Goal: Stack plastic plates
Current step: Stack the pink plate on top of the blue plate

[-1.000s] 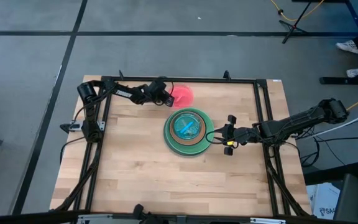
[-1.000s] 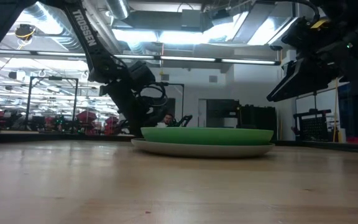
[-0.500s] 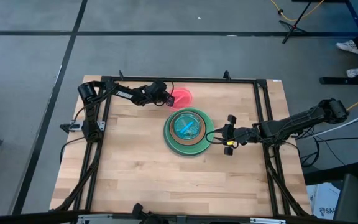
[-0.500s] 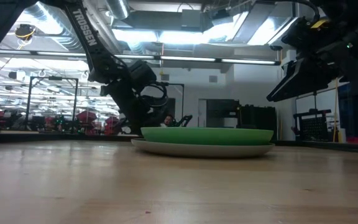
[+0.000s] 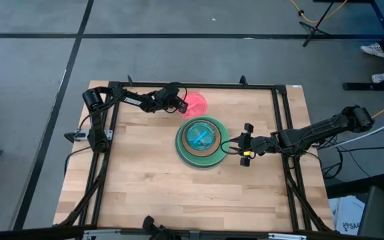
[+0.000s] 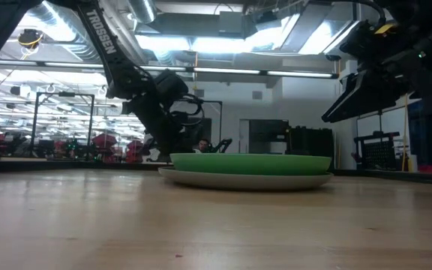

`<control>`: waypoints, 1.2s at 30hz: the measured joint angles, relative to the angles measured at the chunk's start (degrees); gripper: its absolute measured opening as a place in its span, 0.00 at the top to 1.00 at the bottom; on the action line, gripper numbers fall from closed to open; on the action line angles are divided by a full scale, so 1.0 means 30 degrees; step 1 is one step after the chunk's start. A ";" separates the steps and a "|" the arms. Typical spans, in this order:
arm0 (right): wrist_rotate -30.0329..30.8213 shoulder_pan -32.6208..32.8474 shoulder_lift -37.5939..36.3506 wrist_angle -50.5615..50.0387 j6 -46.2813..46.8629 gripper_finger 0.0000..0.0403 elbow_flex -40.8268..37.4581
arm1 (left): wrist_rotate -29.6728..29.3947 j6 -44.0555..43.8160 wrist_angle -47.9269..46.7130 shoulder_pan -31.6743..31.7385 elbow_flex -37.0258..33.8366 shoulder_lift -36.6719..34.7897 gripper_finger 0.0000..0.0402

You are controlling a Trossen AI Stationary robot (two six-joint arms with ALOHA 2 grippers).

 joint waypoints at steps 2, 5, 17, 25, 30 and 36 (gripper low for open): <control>-0.0005 0.0000 0.0000 0.0004 0.0000 0.65 0.0000 | -0.0005 0.0246 0.0006 0.0029 -0.0005 -0.0322 1.00; -0.0005 0.0000 0.0000 0.0000 0.0008 0.65 0.0000 | 0.0013 0.0405 0.0008 0.0036 -0.0005 -0.1199 1.00; -0.0005 0.0005 0.0000 0.0019 0.0061 0.65 0.0000 | 0.0539 0.1426 -0.0344 -0.0544 0.0002 -0.4858 1.00; -0.0012 0.0000 0.0000 0.0081 0.0058 0.65 0.0000 | 0.3265 0.1362 -0.0410 -0.1429 0.0002 -0.5278 1.00; -0.0012 0.0000 0.0000 0.0109 0.0058 0.65 0.0000 | 0.4075 0.1259 -0.0589 -0.2656 0.0002 -0.5278 0.99; -0.0012 0.0000 0.0000 0.0102 0.0058 0.65 0.0000 | 0.3907 0.1353 -0.0863 -0.4067 0.0002 -0.5275 0.99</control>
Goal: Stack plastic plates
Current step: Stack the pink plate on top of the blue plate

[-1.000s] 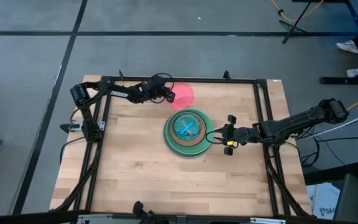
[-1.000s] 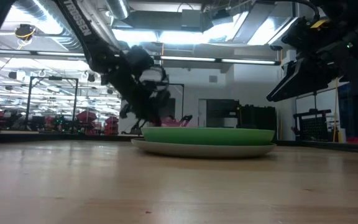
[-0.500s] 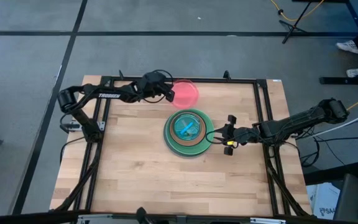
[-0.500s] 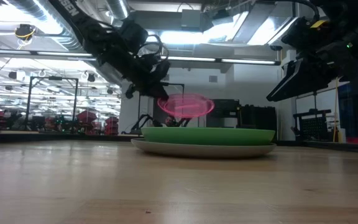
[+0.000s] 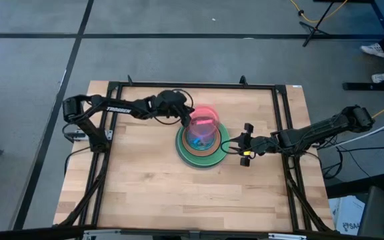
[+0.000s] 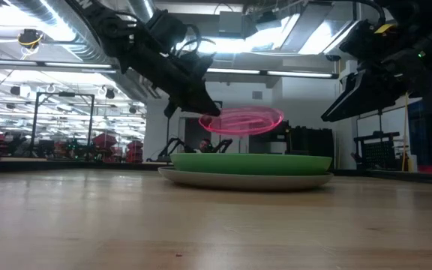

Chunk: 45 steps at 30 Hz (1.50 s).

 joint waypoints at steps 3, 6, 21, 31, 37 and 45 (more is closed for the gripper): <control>0.0000 0.0001 0.0000 0.0000 0.0000 0.65 0.0000 | -0.0727 0.0014 -0.0198 -0.0707 0.0000 0.0004 0.99; 0.0000 0.0000 0.0000 -0.0008 0.0000 0.65 0.0000 | -0.1700 0.0020 -0.0693 -0.1422 0.0000 0.0010 0.99; -0.0007 0.0000 0.0000 0.0036 0.0000 0.65 0.0000 | -0.3620 0.0066 -0.0881 -0.2636 0.0015 0.1684 0.99; -0.0007 0.0007 0.0000 0.0043 -0.0007 0.65 0.0000 | -0.2832 -0.0022 -0.1157 -0.2701 0.0015 0.1695 0.98; 0.0000 0.0003 0.0000 0.0051 -0.0015 0.65 0.0000 | -0.2736 0.0015 -0.1170 -0.2694 0.0015 0.1695 0.88; -0.0398 0.0000 0.0000 0.0111 -0.0034 0.65 0.0000 | -0.1400 0.0942 -0.2267 -0.2679 0.0015 -0.0095 0.74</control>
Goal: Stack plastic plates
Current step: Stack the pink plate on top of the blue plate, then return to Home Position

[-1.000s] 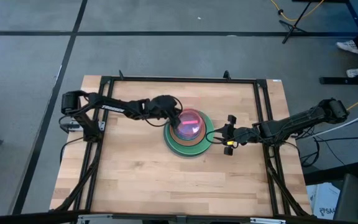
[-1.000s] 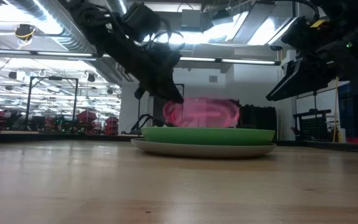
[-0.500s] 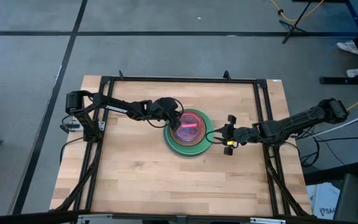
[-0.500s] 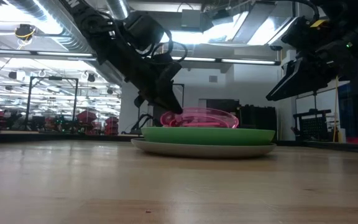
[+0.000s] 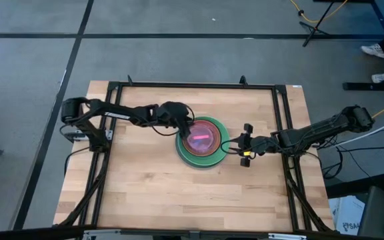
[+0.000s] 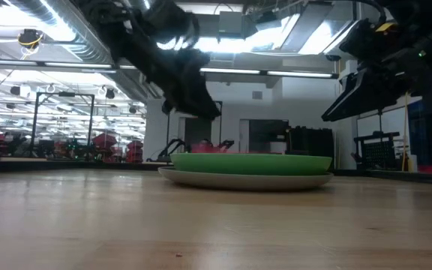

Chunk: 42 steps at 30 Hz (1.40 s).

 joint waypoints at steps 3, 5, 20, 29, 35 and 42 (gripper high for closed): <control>-0.0050 0.0007 0.0004 0.0012 -0.0010 0.65 0.0000 | -0.0829 0.0554 -0.0400 -0.0489 0.0000 -0.0848 0.72; -0.0050 0.0000 0.0000 0.0021 -0.0005 0.65 0.0000 | -0.1431 0.0879 -0.0898 -0.0957 -0.0007 -0.1378 0.72; -0.0776 0.0000 -0.0170 0.0318 -0.0226 0.65 0.0000 | -0.1900 0.6567 -0.0959 -0.3702 0.0000 -0.2189 0.72; -0.0717 0.0000 -0.1763 -0.0888 -0.1915 0.74 -0.0007 | -0.0322 0.6487 0.0819 -0.3518 -0.1350 -0.2277 0.84; -0.1428 0.0000 -0.5123 -0.2203 -0.2769 0.92 -0.0001 | 0.0187 0.6470 0.1990 -0.3256 -0.2575 -0.3862 0.94; -0.3107 -0.0029 -0.9081 -0.2554 -0.4003 0.98 0.0000 | 0.0512 0.6694 0.3579 -0.3447 -0.4333 -0.6053 0.99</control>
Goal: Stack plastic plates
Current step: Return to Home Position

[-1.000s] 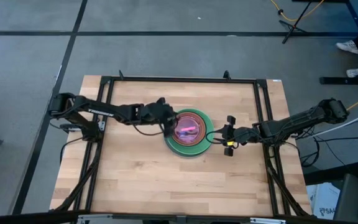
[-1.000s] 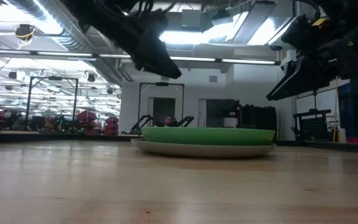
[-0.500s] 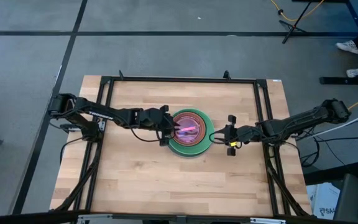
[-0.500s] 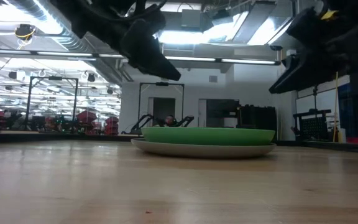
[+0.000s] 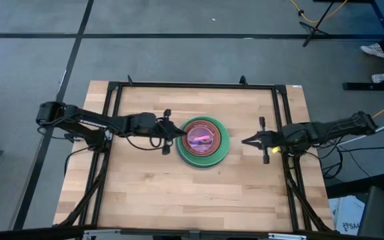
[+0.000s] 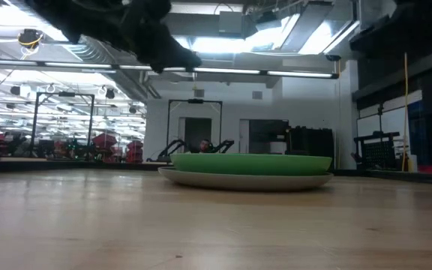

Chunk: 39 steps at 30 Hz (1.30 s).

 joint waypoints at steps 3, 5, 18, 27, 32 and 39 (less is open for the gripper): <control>-0.0189 -0.0004 -0.1467 -0.0691 -0.0209 0.96 -0.0008 | -0.0003 0.0313 0.1571 0.0035 -0.1374 -0.1038 0.99; -0.0470 -0.0021 -0.2271 -0.0646 -0.0538 0.96 -0.0048 | 0.0025 0.0475 0.3199 0.0163 -0.2370 -0.1689 1.00; -0.2964 -0.4173 -0.6496 0.2989 0.1091 0.96 -0.4367 | 0.0977 -0.0554 0.7355 0.2618 -0.7668 -0.5781 0.99; -0.4829 -0.5577 -0.7718 0.7219 0.2207 0.96 -0.7755 | 0.1452 -0.0982 0.6341 0.3096 -0.9082 -0.8704 0.99; -0.4688 -0.5603 -0.7886 0.5948 0.2946 0.96 -0.7778 | 0.1564 -0.1796 0.2998 0.3096 -0.9525 -1.1480 0.99; -0.4641 -0.5598 -0.7873 0.6275 0.3521 0.96 -0.7782 | 0.1414 -0.3047 -0.0833 0.2831 -0.9532 -1.4957 0.99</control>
